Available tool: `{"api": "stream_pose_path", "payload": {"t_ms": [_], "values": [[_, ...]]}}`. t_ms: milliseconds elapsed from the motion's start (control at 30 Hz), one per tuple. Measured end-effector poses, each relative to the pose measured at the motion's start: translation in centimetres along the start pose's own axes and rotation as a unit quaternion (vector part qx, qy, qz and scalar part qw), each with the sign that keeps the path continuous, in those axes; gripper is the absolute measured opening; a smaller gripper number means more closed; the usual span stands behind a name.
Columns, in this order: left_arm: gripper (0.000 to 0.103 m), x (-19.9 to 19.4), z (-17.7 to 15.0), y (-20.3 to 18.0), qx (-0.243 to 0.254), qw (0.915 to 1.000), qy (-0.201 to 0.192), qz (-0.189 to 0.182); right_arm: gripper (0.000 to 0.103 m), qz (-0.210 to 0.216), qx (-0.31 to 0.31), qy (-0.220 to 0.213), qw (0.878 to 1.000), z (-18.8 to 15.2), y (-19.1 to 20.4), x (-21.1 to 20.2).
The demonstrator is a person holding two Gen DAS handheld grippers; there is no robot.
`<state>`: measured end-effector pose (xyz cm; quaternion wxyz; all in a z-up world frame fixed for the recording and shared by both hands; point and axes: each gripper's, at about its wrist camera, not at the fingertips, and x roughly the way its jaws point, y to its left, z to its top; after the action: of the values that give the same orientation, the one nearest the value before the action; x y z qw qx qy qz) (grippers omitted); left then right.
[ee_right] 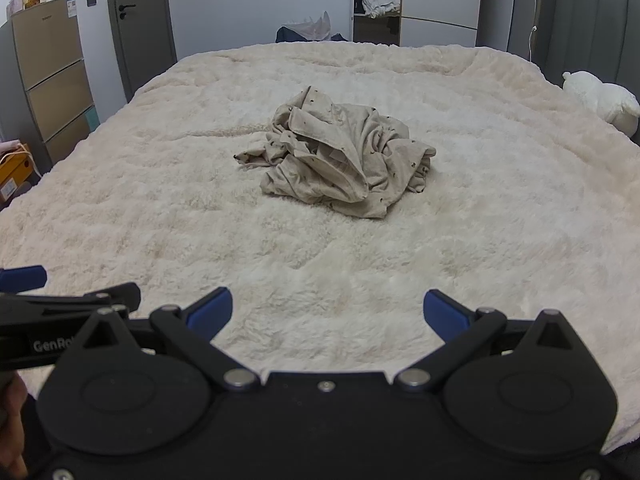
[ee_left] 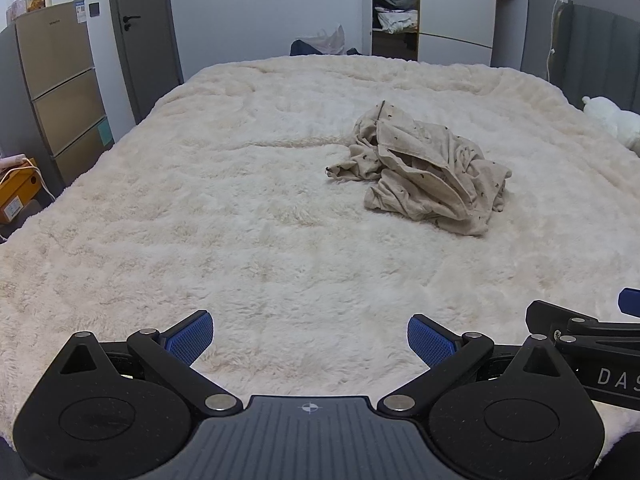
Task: Fold clothes
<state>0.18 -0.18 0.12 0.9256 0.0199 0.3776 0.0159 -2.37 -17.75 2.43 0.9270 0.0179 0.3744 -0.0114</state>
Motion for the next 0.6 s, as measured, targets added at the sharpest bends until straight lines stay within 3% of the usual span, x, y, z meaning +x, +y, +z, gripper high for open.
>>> {"api": "stream_pose_path", "payload": {"t_ms": [433, 600], "values": [[0.103, -0.08, -0.34, 0.38, -0.01, 0.9993, -0.002, -0.037, 0.103, -0.004, -0.002, -0.005, 1.0, 0.26, -0.43, -0.56], [0.103, -0.45, -0.96, 0.2, 0.004, 0.9994, -0.022, -0.026, 0.103, 0.002, -0.006, -0.008, 1.0, 0.17, -0.62, -0.45]]}}
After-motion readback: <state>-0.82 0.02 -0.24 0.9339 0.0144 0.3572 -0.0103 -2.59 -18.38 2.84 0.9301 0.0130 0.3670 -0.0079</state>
